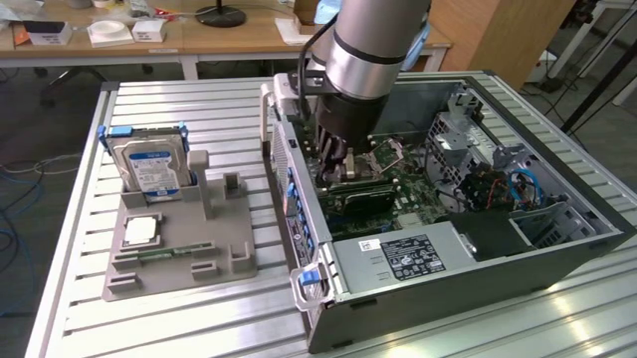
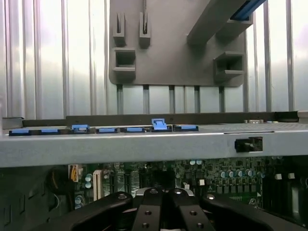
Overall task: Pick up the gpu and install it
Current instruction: 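Press down on the gpu until it lock into place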
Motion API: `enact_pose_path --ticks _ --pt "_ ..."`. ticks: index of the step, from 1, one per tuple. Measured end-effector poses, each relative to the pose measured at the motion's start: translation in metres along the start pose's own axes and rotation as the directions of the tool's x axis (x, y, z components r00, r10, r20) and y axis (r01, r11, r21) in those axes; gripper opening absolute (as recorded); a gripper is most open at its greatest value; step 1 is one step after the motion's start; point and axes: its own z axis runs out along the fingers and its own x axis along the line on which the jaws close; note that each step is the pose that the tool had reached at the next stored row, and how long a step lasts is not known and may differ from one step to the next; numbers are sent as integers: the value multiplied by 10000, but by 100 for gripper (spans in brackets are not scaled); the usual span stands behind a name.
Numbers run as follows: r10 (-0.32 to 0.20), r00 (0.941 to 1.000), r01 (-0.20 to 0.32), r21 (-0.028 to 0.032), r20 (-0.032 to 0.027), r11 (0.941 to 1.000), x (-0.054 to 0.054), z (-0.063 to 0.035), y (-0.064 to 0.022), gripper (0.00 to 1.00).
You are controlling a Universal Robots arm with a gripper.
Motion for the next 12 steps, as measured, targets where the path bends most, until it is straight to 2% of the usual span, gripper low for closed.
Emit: enact_pose_path --ticks 4,7,12 --pt "-2 10000 2 24 -16 10000 -17 67 39 11" --pt "10 10000 -10 33 -13 10000 -76 83 49 11" --pt "16 10000 -16 35 -33 10000 -80 84 56 11"
